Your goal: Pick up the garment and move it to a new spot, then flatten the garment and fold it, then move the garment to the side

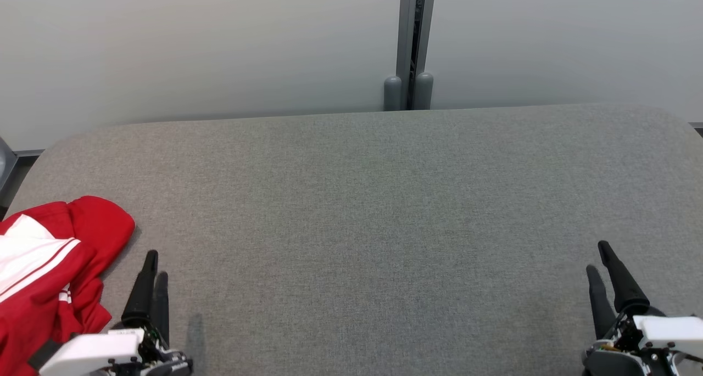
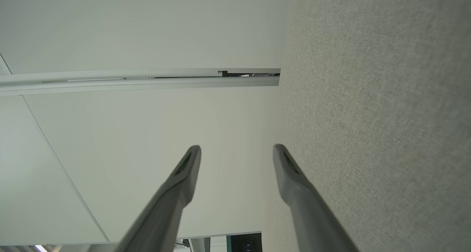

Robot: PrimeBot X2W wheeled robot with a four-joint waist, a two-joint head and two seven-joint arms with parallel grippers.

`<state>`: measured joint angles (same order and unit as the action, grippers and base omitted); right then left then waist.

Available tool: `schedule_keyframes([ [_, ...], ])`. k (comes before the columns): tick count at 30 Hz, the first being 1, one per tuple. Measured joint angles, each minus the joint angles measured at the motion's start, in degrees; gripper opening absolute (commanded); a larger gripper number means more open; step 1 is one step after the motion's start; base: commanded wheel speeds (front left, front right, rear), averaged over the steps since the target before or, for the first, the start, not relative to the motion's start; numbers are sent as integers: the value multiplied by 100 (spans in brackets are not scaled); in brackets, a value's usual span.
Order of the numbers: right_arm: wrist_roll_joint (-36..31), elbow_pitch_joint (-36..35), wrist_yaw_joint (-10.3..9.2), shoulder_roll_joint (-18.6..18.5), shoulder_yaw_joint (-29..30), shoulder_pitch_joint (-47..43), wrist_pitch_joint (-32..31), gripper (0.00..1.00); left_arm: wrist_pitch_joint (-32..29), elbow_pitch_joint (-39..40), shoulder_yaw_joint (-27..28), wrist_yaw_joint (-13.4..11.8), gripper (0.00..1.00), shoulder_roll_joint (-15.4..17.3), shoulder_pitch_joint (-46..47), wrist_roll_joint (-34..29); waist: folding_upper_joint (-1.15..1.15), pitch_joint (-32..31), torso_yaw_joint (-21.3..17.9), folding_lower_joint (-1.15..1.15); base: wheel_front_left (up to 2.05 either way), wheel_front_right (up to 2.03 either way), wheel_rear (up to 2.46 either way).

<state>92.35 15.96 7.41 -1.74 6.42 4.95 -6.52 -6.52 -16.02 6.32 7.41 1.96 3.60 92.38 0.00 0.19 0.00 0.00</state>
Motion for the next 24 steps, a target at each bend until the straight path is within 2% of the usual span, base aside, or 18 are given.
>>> schedule_keyframes([
  [9, -170, 34, -1, -25, -200, -82, 205, 100, 225, -146, -151, -1, 100, -32, -85, -141, 0, 10, 1, 0, 0, 0, 0],
  [24, -1300, 34, -1, -89, -338, 35, 600, 100, 608, -310, -188, -1, 100, -14, 42, -1347, 0, 16, -5, 0, 0, 0, 0],
])
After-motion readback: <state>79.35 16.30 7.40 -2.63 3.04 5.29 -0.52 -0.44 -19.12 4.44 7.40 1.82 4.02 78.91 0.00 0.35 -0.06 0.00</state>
